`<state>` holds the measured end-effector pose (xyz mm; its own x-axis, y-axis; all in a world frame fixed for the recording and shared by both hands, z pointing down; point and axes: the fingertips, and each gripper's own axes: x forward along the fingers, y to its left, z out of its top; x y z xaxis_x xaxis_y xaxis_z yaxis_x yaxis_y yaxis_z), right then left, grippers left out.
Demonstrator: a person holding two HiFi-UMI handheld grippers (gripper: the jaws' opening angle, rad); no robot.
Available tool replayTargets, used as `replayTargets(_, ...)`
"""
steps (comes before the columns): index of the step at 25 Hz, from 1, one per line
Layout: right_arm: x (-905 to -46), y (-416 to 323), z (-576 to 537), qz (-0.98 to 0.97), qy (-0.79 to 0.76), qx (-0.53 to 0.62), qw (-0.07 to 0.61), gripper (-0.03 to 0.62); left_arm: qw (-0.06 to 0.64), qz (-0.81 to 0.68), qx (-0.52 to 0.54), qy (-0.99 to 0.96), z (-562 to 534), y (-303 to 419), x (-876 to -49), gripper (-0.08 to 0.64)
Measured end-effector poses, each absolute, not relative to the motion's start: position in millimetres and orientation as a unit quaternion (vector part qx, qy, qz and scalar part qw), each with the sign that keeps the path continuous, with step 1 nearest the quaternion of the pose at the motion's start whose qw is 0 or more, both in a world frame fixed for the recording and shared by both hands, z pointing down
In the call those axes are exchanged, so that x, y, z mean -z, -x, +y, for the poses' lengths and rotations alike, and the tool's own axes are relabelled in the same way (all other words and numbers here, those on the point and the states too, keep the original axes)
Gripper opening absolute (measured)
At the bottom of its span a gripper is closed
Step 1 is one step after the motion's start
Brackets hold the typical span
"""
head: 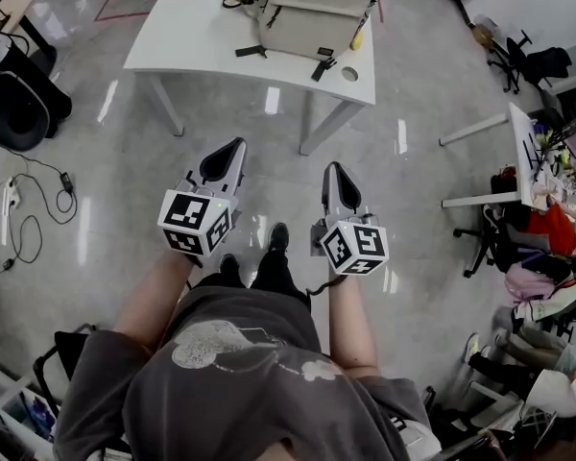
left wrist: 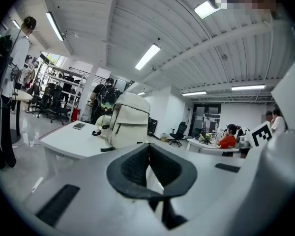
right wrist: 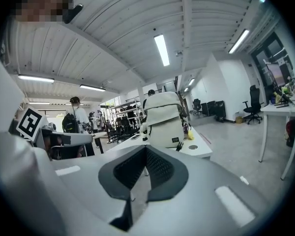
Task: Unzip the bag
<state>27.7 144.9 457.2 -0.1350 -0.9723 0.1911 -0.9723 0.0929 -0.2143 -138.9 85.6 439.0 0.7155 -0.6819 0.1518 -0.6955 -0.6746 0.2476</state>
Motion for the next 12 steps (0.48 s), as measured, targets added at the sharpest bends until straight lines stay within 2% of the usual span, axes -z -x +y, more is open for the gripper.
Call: replayTargets(12, -461.1, -22.5, 159.6, -0.743, -0.653, -0.144, -0.007, -0.002, 0.146, -0.364, -0.034, -0.919, 113.2, 126.4, -444.6, 0.006)
